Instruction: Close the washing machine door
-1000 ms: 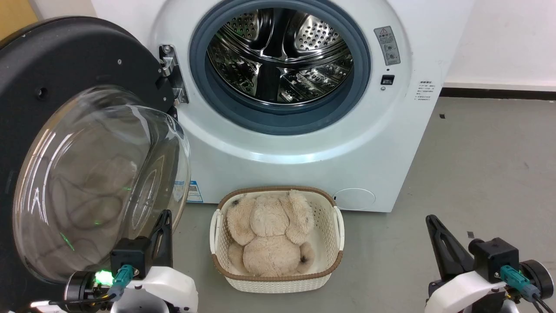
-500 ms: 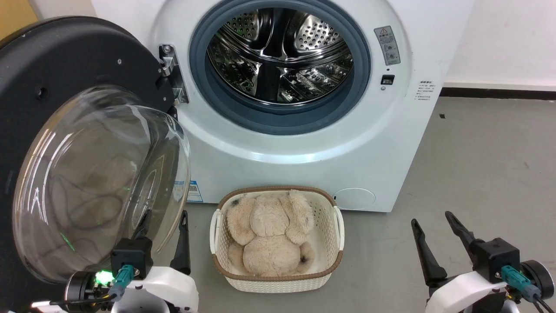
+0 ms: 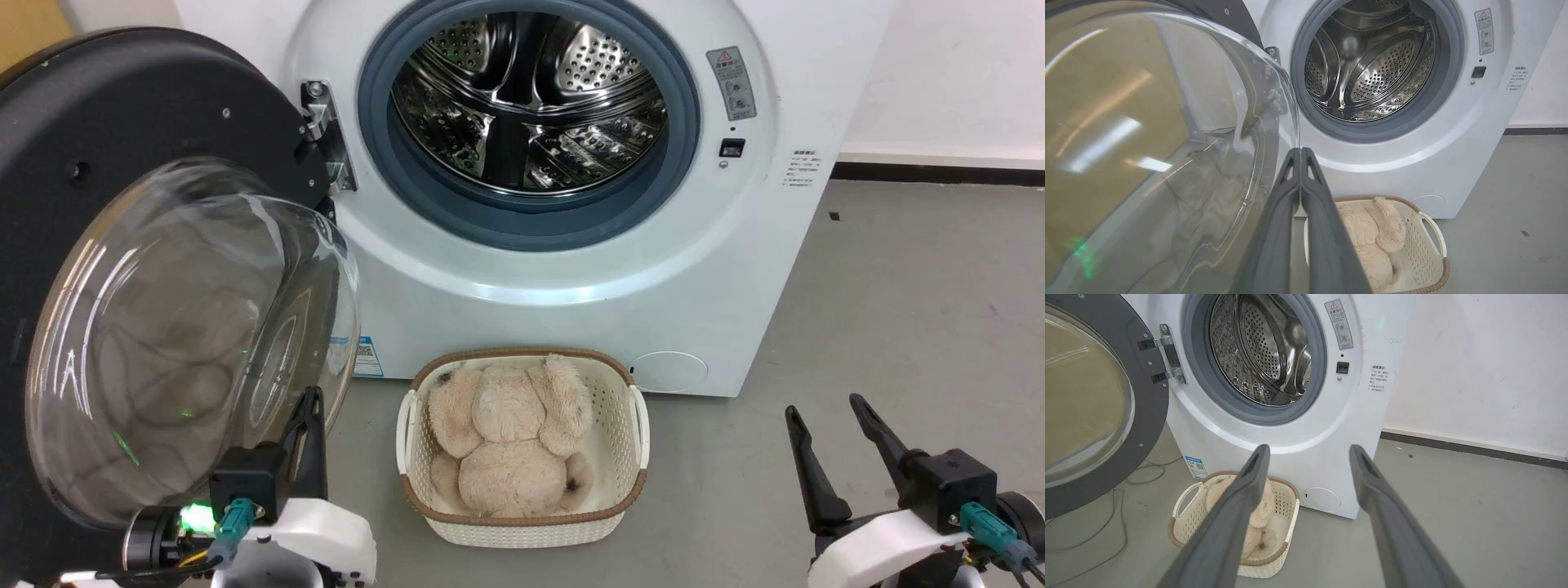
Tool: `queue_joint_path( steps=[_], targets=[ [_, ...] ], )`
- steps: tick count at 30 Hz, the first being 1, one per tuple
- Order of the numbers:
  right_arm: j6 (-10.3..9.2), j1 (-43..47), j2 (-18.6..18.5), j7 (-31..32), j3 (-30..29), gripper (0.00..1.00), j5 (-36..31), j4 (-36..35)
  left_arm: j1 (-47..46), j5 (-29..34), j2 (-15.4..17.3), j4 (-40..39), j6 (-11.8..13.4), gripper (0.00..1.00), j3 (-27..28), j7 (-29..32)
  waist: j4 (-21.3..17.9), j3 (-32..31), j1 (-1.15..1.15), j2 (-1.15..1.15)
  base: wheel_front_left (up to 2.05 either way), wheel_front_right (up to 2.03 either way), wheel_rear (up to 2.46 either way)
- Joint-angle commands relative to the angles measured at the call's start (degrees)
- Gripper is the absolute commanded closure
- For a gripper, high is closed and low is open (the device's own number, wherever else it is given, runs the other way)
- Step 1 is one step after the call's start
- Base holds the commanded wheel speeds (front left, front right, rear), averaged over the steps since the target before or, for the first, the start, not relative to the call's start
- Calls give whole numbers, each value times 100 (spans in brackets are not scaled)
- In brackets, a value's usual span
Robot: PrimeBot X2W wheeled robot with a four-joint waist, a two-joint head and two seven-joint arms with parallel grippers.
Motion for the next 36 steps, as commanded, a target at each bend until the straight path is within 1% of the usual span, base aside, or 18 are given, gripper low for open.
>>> queue_joint_path(
  steps=[1,9,16,17,23,36],
  targets=[
    [1,-13,3,-66,-30,0,68,19,-102,6,45,-56,62,100,-23,-72,29,9,0,0,0,0,0],
    [1,-18,4,-150,-88,0,152,28,-327,-32,130,-238,77,100,-20,-156,162,43,0,0,0,0,0],
    [1,-31,6,-234,-166,0,220,33,-645,-104,224,-536,53,100,86,-240,360,105,0,0,0,0,0],
    [1,-51,6,-270,-202,0,243,28,-817,-130,274,-669,26,100,153,-276,458,148,0,0,0,0,0],
    [2,-98,7,-342,-269,0,273,27,-1223,-242,357,-876,-77,100,327,-347,690,245,0,0,0,0,0],
    [2,-130,9,-497,-441,0,347,30,-2081,-755,390,-1124,-465,100,1057,-503,1197,362,0,0,0,0,0]
  ],
)
